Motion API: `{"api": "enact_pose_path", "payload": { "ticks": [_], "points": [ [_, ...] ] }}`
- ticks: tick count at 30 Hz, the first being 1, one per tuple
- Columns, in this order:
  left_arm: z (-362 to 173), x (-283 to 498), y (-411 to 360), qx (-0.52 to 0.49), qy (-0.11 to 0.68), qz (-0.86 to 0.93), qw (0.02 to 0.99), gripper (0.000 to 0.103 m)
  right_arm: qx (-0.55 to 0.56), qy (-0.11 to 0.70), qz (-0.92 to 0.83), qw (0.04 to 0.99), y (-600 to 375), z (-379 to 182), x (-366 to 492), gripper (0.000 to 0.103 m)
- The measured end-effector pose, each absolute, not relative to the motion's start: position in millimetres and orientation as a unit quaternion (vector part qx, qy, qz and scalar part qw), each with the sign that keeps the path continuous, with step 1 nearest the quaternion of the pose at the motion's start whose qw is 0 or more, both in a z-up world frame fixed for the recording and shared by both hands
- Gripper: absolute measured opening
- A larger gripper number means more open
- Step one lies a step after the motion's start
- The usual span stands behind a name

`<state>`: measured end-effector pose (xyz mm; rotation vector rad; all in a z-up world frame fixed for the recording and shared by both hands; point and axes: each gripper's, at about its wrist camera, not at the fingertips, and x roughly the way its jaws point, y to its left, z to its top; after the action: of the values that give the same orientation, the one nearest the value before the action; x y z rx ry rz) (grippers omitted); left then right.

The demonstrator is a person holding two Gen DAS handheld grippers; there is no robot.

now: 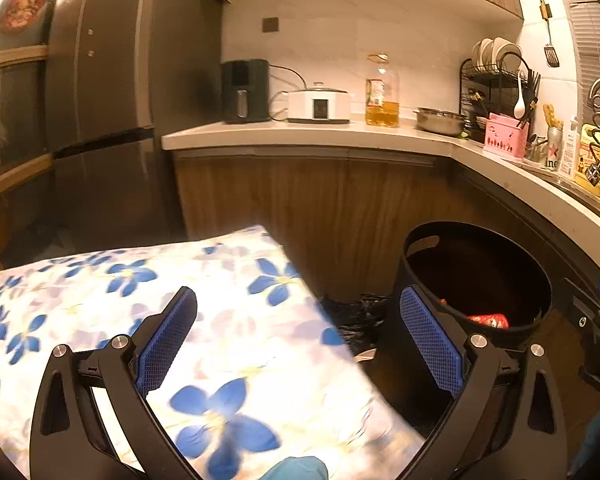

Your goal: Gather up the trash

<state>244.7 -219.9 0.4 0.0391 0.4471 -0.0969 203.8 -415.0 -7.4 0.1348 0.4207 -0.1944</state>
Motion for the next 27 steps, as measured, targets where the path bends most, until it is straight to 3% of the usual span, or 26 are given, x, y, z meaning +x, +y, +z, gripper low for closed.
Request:
{"api": "enact_pose_path", "payload": {
  "ticks": [27],
  "points": [
    [10, 106, -142, 0.024, 0.185, -0.015, 0.982, 0.097, 0.019, 0.203, -0.077, 0.976, -314, 4, 85, 0.098]
  ]
}}
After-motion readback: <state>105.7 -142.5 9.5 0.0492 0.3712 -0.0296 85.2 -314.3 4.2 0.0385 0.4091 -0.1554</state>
